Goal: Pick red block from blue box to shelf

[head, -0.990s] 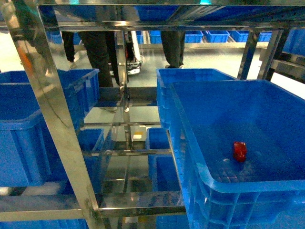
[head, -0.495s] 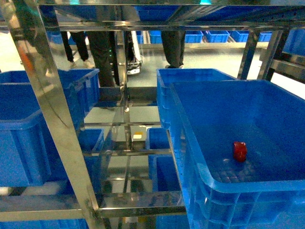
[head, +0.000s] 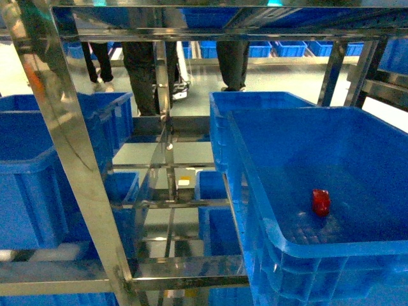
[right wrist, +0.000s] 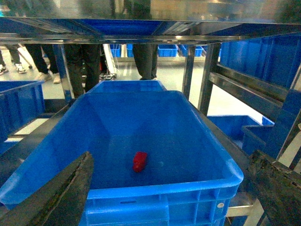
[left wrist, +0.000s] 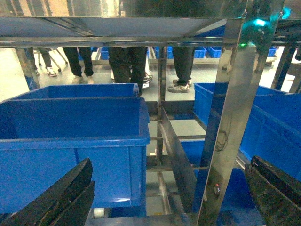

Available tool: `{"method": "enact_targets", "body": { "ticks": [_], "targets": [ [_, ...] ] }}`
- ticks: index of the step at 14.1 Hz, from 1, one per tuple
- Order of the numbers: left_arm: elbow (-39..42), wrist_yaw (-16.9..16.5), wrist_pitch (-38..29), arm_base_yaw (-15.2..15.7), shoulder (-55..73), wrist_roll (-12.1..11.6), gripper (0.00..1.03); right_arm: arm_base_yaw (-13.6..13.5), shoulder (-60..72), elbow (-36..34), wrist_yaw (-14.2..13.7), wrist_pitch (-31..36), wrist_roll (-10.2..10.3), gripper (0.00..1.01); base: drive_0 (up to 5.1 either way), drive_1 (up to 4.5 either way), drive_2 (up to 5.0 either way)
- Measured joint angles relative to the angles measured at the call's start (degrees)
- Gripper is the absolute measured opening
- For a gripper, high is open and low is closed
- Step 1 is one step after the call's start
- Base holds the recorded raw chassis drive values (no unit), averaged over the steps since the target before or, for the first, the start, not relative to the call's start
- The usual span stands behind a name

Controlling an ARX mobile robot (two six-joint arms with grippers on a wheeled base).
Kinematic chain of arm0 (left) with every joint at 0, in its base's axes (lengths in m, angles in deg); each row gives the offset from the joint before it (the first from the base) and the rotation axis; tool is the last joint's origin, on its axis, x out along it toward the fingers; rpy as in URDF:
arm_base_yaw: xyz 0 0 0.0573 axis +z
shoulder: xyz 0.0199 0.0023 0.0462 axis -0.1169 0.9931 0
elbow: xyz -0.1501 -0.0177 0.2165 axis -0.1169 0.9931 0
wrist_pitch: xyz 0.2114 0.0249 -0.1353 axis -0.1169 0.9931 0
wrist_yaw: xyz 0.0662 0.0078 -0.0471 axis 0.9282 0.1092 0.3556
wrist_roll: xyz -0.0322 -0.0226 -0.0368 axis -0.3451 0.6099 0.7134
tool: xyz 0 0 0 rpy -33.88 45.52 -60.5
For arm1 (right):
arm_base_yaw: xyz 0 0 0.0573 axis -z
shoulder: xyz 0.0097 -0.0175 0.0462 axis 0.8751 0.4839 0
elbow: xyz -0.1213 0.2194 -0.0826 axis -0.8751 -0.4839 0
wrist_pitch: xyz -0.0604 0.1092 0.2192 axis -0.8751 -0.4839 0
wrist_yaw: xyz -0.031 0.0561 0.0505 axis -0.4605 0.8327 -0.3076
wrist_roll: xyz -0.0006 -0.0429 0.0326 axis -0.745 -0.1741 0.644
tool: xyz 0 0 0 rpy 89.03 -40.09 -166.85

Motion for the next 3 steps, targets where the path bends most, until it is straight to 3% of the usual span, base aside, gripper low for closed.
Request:
{"method": "enact_targets", "body": {
  "ticks": [3],
  "targets": [
    [0.0, 0.0, 0.0, 0.0, 0.0, 0.0, 0.98, 0.0, 0.0, 0.0, 0.0, 0.0, 0.0, 0.98, 0.0, 0.0, 0.0]
  ]
}}
